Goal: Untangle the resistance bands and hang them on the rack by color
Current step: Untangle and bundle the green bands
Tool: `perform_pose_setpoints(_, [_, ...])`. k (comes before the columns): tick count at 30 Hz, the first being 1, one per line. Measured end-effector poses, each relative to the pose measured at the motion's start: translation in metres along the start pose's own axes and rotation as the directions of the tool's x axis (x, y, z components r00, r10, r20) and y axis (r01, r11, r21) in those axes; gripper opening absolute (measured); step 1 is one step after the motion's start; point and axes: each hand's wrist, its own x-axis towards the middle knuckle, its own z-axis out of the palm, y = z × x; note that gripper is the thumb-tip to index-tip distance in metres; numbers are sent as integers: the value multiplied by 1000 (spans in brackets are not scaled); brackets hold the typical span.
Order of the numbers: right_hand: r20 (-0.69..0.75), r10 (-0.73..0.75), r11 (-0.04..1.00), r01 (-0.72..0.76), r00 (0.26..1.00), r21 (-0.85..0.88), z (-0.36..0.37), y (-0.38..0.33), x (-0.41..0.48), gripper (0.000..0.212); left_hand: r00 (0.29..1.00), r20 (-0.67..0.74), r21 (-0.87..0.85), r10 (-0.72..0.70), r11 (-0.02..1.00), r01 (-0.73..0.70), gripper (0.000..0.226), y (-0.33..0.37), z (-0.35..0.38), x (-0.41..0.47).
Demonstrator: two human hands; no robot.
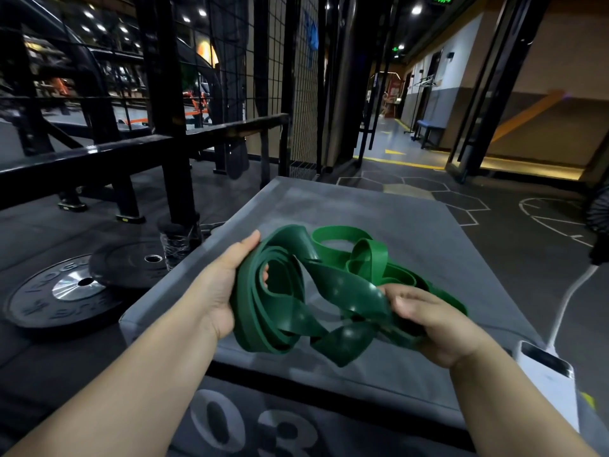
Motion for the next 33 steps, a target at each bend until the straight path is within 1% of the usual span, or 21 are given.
perform_pose_setpoints(2, [-218, 15, 997, -32, 976, -75, 6, 1, 4, 31, 1000, 9, -16, -18, 1000, 18, 30, 0, 0, 0])
perform_pose_setpoints(3, [-348, 10, 988, -62, 937, -141, 7, 3, 7, 22, 1000, 17, -45, -20, 999, 21, 27, 0, -1, 0])
perform_pose_setpoints(4, [-479, -13, 966, -113, 878, -232, 6, 6, 10, 16, 999, 27, -84, -21, 996, 23, 25, 1, -2, 1])
perform_pose_setpoints(6, [-690, -115, 874, -258, 715, -413, -1, 8, 14, 14, 998, 50, -151, -24, 988, 31, 23, 4, -3, 0])
perform_pose_setpoints(8, [-770, -220, 717, -436, 599, -544, -7, 6, 12, 16, 998, 53, -168, -36, 985, 44, 23, 5, -4, 0])
perform_pose_setpoints(10, [-757, -325, 600, -494, 567, -629, -7, 6, 8, 15, 997, 53, -173, -56, 983, 64, 24, 5, -3, -1])
perform_pose_setpoints(12, [-684, -413, 561, -423, 601, -711, -8, 10, 8, 23, 996, 60, -174, -64, 982, 73, 23, 4, -2, -1])
perform_pose_setpoints(13, [-630, -416, 571, -351, 655, -742, -8, 11, 8, 30, 996, 62, -173, -59, 982, 69, 24, 4, -3, 0])
perform_pose_setpoints(14, [-589, -388, 628, -264, 709, -732, -9, 13, 10, 35, 996, 67, -175, -54, 983, 65, 24, 4, -3, 1])
perform_pose_setpoints(15, [-565, -322, 744, -166, 760, -647, -10, 13, 11, 35, 996, 77, -179, -50, 982, 63, 24, 4, -5, 2])
perform_pose_setpoints(16, [-539, -256, 870, -52, 803, -490, -9, 12, 12, 33, 995, 91, -186, -50, 980, 66, 24, 4, -6, 2])
perform_pose_setpoints(17, [-492, -194, 955, 50, 848, -292, -8, 11, 11, 32, 993, 107, -191, -51, 979, 70, 23, 4, -6, 3])
perform_pose_setpoints(18, [-427, -150, 988, 119, 892, -100, -7, 12, 9, 30, 991, 125, -194, -48, 978, 71, 22, 3, -6, 3])
perform_pose_setpoints(19, [-354, -130, 988, 150, 926, 30, -7, 12, 8, 34, 989, 143, -197, -38, 978, 66, 22, 2, -6, 3])
perform_pose_setpoints(20, [-288, -119, 988, 143, 950, 64, -9, 13, 6, 42, 987, 159, -201, -25, 978, 57, 21, 2, -6, 3])
perform_pose_setpoints(22, [-201, -98, 994, 87, 975, -65, -8, 14, 5, 41, 985, 173, -213, 4, 976, 34, 22, 1, -4, 4])
perform_pose_setpoints(24, [-175, -92, 955, 37, 980, -295, -5, 16, 7, 31, 986, 164, -239, 42, 971, -2, 21, 2, -4, 6])
perform_pose_setpoints(26, [-187, -137, 837, 12, 973, -548, -3, 24, 12, 32, 984, 165, -222, 71, 974, -34, 20, 0, -5, 9])
perform_pose_setpoints(28, [-228, -201, 705, -21, 953, -708, -4, 32, 16, 41, 980, 184, -186, 75, 982, -40, 22, -2, -6, 9])
perform_pose_setpoints(30, [-231, -244, 656, -16, 942, -755, -6, 36, 18, 43, 977, 199, -176, 82, 983, -46, 22, -5, -6, 9])
perform_pose_setpoints(33, [-258, -210, 718, -31, 943, -695, -6, 39, 18, 41, 974, 204, -203, 101, 977, -59, 22, -7, -3, 7])
